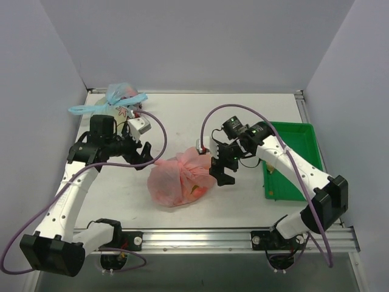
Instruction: Place the fake fruits into the plastic bag and tie a complex knot
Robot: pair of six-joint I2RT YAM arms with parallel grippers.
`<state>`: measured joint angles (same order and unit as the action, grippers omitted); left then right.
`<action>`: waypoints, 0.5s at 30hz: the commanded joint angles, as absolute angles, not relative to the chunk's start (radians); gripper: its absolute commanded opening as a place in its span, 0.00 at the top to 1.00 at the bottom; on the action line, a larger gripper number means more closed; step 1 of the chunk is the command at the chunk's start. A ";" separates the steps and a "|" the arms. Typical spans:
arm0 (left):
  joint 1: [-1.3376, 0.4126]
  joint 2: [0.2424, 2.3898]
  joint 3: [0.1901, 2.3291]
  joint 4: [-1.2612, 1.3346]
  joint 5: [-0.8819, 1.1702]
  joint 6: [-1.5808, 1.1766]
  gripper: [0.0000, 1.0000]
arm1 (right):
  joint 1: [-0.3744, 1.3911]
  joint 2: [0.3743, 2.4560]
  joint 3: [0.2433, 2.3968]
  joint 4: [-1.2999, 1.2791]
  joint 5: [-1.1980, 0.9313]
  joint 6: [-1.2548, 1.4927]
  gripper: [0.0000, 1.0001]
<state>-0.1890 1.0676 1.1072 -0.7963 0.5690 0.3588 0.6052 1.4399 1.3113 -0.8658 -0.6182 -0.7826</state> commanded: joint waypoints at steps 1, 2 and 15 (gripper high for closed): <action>-0.181 1.127 1.169 -0.927 0.650 0.513 0.06 | 0.653 1.500 1.332 -0.832 -0.512 -0.762 0.03; -0.181 1.143 1.180 -0.955 0.650 0.602 0.06 | 0.661 1.514 1.331 -0.828 -0.503 -0.764 0.08; -0.156 1.169 1.027 -0.853 0.489 1.063 0.05 | 0.712 1.566 1.264 -0.686 -0.387 -0.634 0.99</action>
<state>-0.1619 1.1713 1.0653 -0.9215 0.4786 0.8818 0.7033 1.5715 1.2892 -0.6956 -0.4210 -0.6613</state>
